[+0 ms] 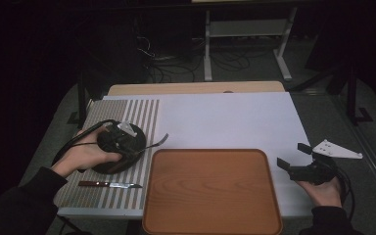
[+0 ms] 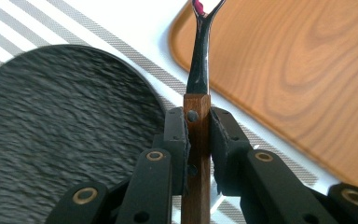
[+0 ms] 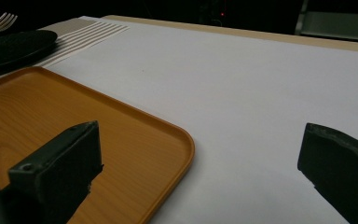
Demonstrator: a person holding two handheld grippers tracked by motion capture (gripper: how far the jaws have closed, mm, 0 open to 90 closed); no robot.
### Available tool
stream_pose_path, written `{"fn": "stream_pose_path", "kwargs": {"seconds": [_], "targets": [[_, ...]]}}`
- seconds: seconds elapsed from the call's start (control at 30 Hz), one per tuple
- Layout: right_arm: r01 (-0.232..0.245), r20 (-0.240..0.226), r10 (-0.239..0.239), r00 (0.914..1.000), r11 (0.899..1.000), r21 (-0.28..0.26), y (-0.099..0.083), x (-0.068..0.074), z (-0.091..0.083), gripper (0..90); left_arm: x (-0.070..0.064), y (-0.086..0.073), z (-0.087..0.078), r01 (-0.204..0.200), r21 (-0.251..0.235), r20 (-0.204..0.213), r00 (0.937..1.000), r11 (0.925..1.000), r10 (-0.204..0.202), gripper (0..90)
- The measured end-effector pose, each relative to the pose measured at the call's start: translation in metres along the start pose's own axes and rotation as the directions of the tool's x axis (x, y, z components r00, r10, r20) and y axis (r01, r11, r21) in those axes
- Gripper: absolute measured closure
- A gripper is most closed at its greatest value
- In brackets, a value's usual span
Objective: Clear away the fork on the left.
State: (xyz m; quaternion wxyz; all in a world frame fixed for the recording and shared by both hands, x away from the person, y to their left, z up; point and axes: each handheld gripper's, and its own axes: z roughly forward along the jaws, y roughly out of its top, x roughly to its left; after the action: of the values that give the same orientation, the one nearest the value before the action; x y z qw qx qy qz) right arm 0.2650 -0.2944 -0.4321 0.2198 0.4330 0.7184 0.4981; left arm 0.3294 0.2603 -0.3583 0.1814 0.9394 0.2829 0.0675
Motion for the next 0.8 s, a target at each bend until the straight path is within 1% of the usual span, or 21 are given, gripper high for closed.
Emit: {"fn": "stream_pose_path", "kwargs": {"seconds": [0.07, 0.13, 0.17, 0.27, 0.3, 0.33, 0.4, 0.43, 0.47, 0.5, 0.53, 0.57, 0.6, 0.63, 0.67, 0.7, 0.77, 0.8], "targets": [[0.000, 0.000, 0.000, 1.0000, 1.000, 0.001, 0.000, 0.000, 0.000, 0.0, -0.004, 0.000, 0.000, 0.009, -0.016, 0.020, 0.9998, 0.9998, -0.008, 77.0], [0.001, -0.002, -0.001, 1.0000, 1.000, 0.003, 0.000, 0.000, 0.000, 0.0, -0.008, 0.001, 0.000, 0.025, -0.032, 0.058, 0.9981, 0.9992, -0.023, 77.0], [0.001, -0.002, -0.001, 1.0000, 1.000, 0.003, 0.000, 0.000, 0.000, 0.0, -0.010, 0.002, -0.001, 0.032, -0.044, 0.063, 0.9976, 0.9985, -0.029, 77.0], [0.000, -0.001, 0.000, 1.0000, 1.000, 0.002, 0.000, 0.000, 0.000, 0.0, -0.015, 0.003, 0.001, 0.070, -0.043, 0.093, 0.9935, 0.9966, -0.066, 77.1], [0.000, 0.000, 0.000, 1.0000, 1.000, 0.001, 0.000, 0.000, 0.000, 0.0, -0.017, 0.003, 0.002, 0.074, -0.043, 0.099, 0.9926, 0.9963, -0.070, 77.1], [-0.001, 0.000, 0.001, 1.0000, 1.000, 0.000, 0.000, 0.000, 0.000, 0.0, -0.019, 0.003, 0.003, 0.090, -0.043, 0.110, 0.9904, 0.9950, -0.085, 77.0], [0.000, -0.001, 0.000, 1.0000, 1.000, 0.001, 0.000, 0.000, 0.000, 0.0, -0.022, 0.002, 0.005, 0.127, -0.053, 0.133, 0.9840, 0.9905, -0.119, 77.0], [-0.001, -0.003, 0.001, 1.0000, 1.000, 0.002, 0.000, 0.000, 0.000, 0.0, -0.024, 0.002, 0.006, 0.142, -0.056, 0.139, 0.9814, 0.9884, -0.133, 77.0], [0.000, -0.004, 0.000, 1.0000, 1.000, 0.003, 0.000, 0.000, 0.000, 0.0, -0.025, 0.001, 0.007, 0.153, -0.061, 0.138, 0.9801, 0.9864, -0.143, 77.0], [0.000, -0.005, 0.000, 1.0000, 1.000, 0.003, 0.000, 0.000, 0.000, 0.0, -0.027, 0.001, 0.008, 0.169, -0.071, 0.142, 0.9772, 0.9830, -0.158, 77.0], [0.001, -0.006, -0.001, 1.0000, 1.000, 0.003, 0.000, 0.000, 0.000, 0.0, -0.028, 0.000, 0.010, 0.194, -0.081, 0.161, 0.9704, 0.9775, -0.180, 77.0], [0.001, -0.007, -0.001, 1.0000, 1.000, 0.003, 0.000, 0.000, 0.000, 0.0, -0.029, 0.000, 0.012, 0.221, -0.086, 0.184, 0.9618, 0.9715, -0.203, 77.1], [0.001, -0.007, 0.000, 1.0000, 1.000, 0.003, 0.000, 0.000, 0.000, 0.0, -0.031, 0.000, 0.014, 0.239, -0.092, 0.202, 0.9551, 0.9667, -0.217, 77.1], [0.000, -0.007, 0.000, 1.0000, 1.000, 0.003, 0.000, 0.000, 0.000, 0.0, -0.032, -0.001, 0.017, 0.249, -0.092, 0.208, 0.9517, 0.9642, -0.226, 77.1], [0.001, -0.008, -0.001, 1.0000, 1.000, 0.003, 0.000, 0.000, 0.000, 0.0, -0.035, -0.001, 0.020, 0.255, -0.087, 0.213, 0.9491, 0.9631, -0.232, 77.1], [0.001, -0.009, -0.001, 1.0000, 1.000, 0.003, 0.000, 0.001, 0.000, 0.0, -0.037, 0.000, 0.023, 0.262, -0.075, 0.224, 0.9446, 0.9622, -0.239, 77.1], [0.001, -0.009, -0.001, 1.0000, 1.000, 0.005, 0.000, 0.001, 0.000, 0.0, -0.042, 0.001, 0.030, 0.259, -0.057, 0.231, 0.9429, 0.9640, -0.240, 77.1], [0.001, -0.009, -0.001, 1.0000, 1.000, 0.004, 0.000, 0.001, 0.000, 0.0, -0.044, 0.001, 0.033, 0.262, -0.049, 0.238, 0.9403, 0.9638, -0.244, 77.1]]}}
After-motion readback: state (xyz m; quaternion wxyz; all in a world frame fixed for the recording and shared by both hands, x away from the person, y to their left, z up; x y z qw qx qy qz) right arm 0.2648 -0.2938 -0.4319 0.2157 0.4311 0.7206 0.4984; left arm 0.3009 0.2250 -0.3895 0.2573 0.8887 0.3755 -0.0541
